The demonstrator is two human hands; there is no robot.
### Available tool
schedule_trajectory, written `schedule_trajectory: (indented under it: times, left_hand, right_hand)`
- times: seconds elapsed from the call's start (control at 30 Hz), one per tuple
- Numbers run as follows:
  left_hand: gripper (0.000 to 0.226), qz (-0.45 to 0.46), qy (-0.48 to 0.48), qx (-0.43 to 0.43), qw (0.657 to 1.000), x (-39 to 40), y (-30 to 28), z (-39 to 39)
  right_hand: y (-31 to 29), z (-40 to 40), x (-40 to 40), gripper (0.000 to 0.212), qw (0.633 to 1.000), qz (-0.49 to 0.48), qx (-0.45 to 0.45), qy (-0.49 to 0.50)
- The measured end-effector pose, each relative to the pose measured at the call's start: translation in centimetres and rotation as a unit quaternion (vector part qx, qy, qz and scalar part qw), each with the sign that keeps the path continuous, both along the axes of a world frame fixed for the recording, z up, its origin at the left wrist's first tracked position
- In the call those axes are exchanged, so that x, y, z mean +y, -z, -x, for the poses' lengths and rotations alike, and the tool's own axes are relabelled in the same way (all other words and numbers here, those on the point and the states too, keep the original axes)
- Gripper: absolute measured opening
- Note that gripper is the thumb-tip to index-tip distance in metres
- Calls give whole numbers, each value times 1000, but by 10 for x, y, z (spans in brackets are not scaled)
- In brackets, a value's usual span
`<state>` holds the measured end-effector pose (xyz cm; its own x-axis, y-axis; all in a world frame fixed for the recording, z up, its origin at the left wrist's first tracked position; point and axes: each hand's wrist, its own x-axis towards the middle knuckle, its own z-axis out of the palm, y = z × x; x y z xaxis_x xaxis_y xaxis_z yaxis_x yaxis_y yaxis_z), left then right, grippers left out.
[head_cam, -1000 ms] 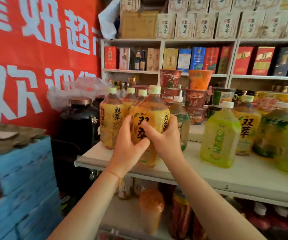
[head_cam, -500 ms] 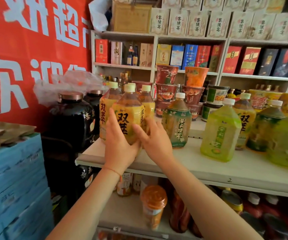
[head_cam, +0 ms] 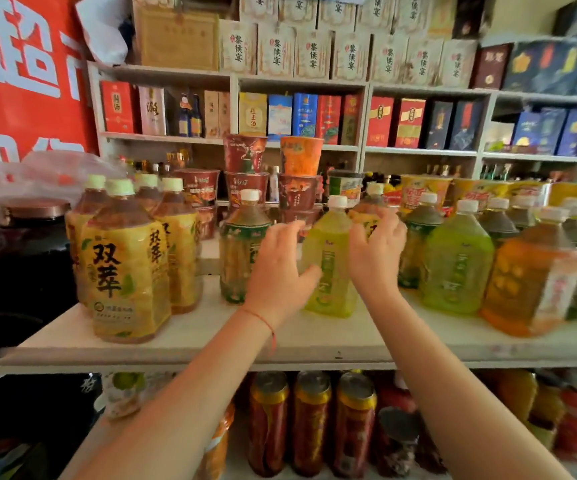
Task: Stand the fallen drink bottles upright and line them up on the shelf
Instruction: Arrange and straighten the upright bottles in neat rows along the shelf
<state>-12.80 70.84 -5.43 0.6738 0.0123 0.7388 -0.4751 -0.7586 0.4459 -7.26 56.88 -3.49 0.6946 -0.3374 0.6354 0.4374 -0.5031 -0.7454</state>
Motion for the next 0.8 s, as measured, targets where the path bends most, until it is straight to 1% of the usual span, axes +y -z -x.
schedule_trajectory:
  times: [0.07, 0.1, 0.13, 0.2, 0.23, 0.3, 0.33, 0.4, 0.5, 0.57, 0.7, 0.73, 0.8]
  left_hand:
    - [87, -18, -16, 10, 1000, -27, -1, -19]
    - [97, -25, -35, 22, 999, -39, -1, -28]
    - [107, -29, -60, 36, 997, -48, -1, -37]
    - [118, -24, -115, 53, 992, -65, -1, -52]
    - [118, -11, -129, 50, 990, -67, -1, -59]
    - [115, 23, -123, 42, 991, -67, -1, -70]
    - [114, 35, -113, 45, 992, -65, -1, -75]
    - [114, 48, -99, 53, 993, -59, 0, -81]
    - [113, 49, -102, 50, 992, -55, 4, -84]
    - [113, 49, -99, 56, 992, -54, 4, -84]
    - [115, 50, -103, 66, 991, -52, 3, -86]
    - [116, 51, -101, 69, 991, -51, 3, -86]
    - [118, 56, -95, 73, 991, -49, 3, -87]
  right_hand:
    - [7, -8, -16, 31, 991, -9, 93, -98]
    - [12, -11, -23, 34, 983, -5, 126, -137]
    - [17, -13, -30, 39, 978, -3, 141, -153]
    - [22, -19, -51, 44, 980, -1, 131, -148]
    - [24, -24, -59, 39, 983, 3, 118, -139]
    - [20, -38, -77, 20, 989, 19, 105, -107]
    - [16, -45, -82, 27, 990, 15, 106, -93]
    - [4, -60, -87, 50, 987, -18, 124, -100]
    - [-10, -81, -81, 71, 973, -35, 179, -139]
    - [-14, -88, -75, 82, 969, -26, 206, -137]
    - [-11, -93, -74, 91, 973, 53, 209, -76]
    - [-9, -93, -76, 89, 971, 65, 214, -79]
    - [-7, -92, -77, 73, 968, 67, 214, -109]
